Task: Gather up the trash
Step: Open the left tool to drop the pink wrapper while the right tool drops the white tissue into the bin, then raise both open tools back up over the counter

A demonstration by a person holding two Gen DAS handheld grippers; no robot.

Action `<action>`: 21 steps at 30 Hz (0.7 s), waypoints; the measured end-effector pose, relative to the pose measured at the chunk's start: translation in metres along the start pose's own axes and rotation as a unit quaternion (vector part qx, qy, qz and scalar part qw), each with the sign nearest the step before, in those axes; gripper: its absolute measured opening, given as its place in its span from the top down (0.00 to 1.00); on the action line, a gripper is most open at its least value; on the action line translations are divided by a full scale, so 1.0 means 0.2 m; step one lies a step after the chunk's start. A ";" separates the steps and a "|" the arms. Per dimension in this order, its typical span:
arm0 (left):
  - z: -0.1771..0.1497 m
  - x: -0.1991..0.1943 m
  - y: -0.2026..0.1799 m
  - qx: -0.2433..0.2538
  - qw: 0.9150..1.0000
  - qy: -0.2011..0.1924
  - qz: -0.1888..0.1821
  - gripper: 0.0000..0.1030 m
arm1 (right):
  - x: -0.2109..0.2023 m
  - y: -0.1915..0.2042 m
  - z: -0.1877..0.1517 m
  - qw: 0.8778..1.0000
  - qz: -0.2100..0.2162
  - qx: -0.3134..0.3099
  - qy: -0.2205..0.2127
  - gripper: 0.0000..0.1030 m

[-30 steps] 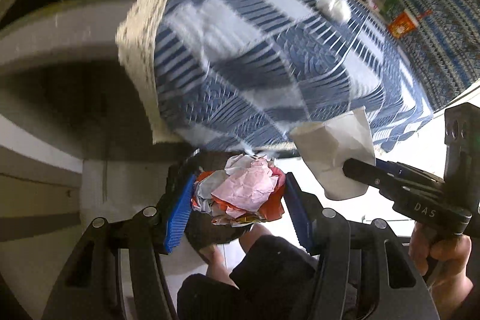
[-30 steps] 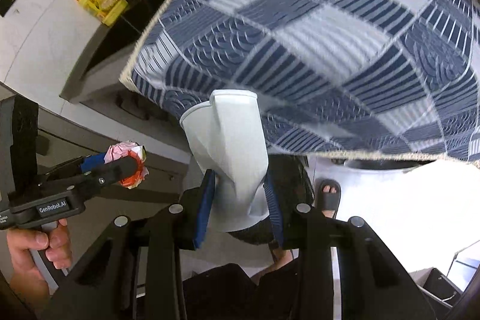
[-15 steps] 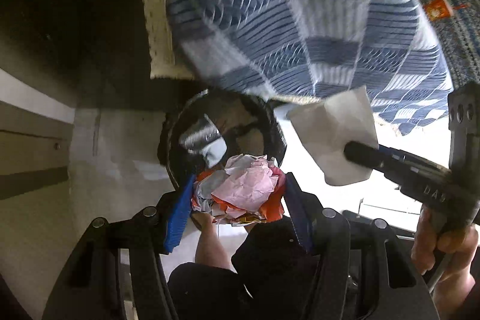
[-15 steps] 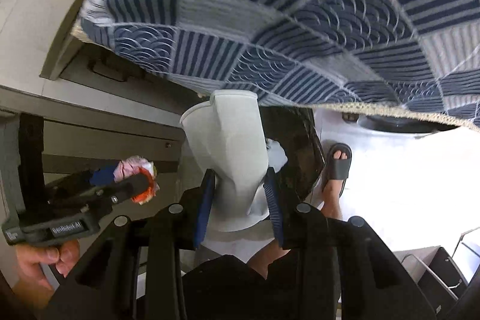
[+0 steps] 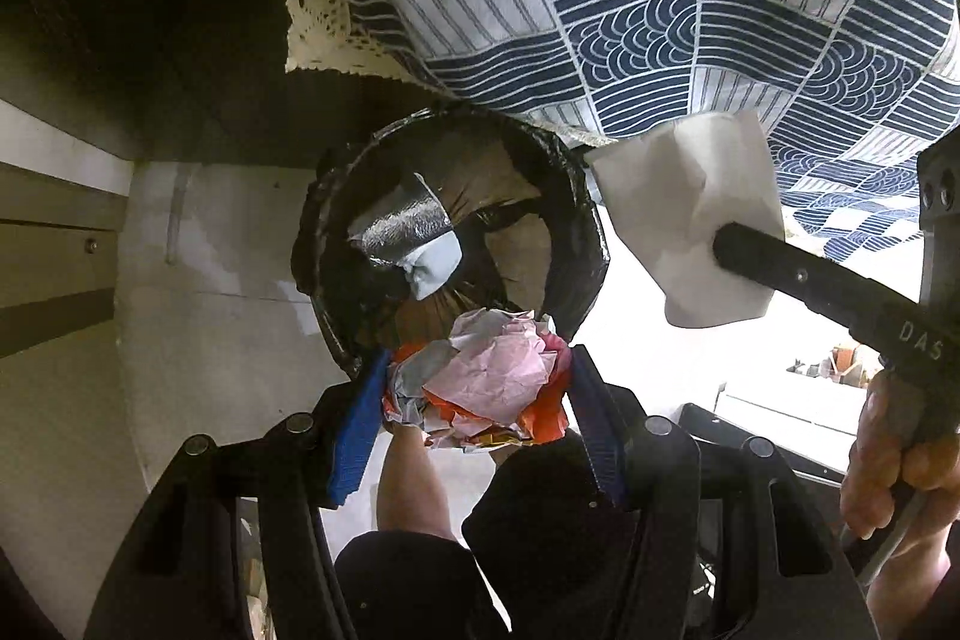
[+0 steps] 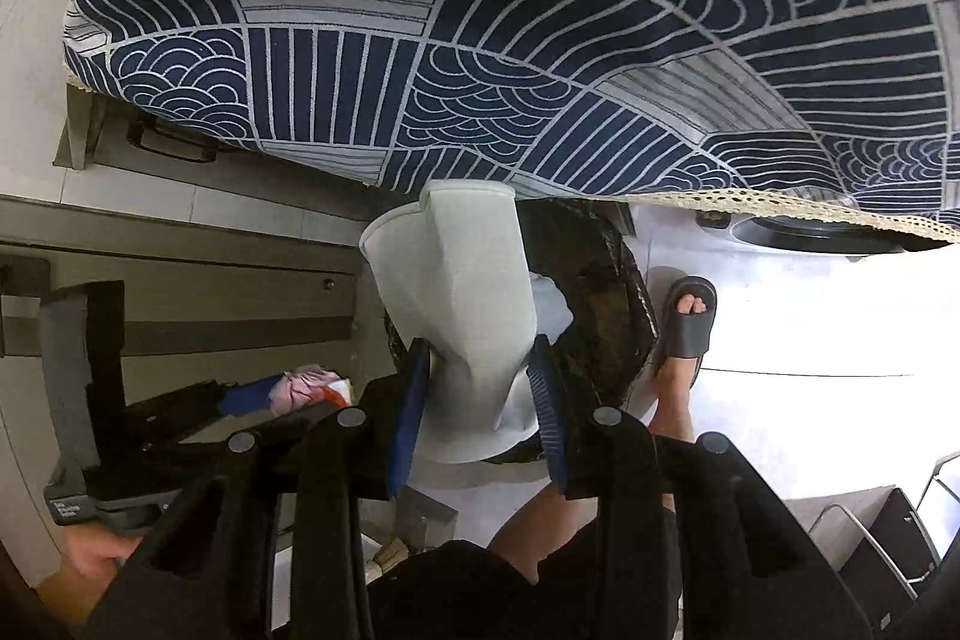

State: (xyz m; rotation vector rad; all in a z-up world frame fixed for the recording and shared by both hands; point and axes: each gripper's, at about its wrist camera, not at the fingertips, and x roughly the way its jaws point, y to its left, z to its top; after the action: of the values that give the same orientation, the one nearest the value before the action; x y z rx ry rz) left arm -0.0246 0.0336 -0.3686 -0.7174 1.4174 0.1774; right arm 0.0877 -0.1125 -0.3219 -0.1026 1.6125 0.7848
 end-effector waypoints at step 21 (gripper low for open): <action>0.01 -0.20 -0.03 -0.016 0.999 -0.035 0.018 0.33 | -0.32 -0.05 -0.01 0.997 0.033 0.037 -0.064 0.30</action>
State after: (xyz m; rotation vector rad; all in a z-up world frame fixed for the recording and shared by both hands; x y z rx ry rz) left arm -0.0271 0.0422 -0.3283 -0.7054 1.3644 0.2511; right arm 0.1051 -0.1435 -0.2681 0.0534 1.5284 0.7658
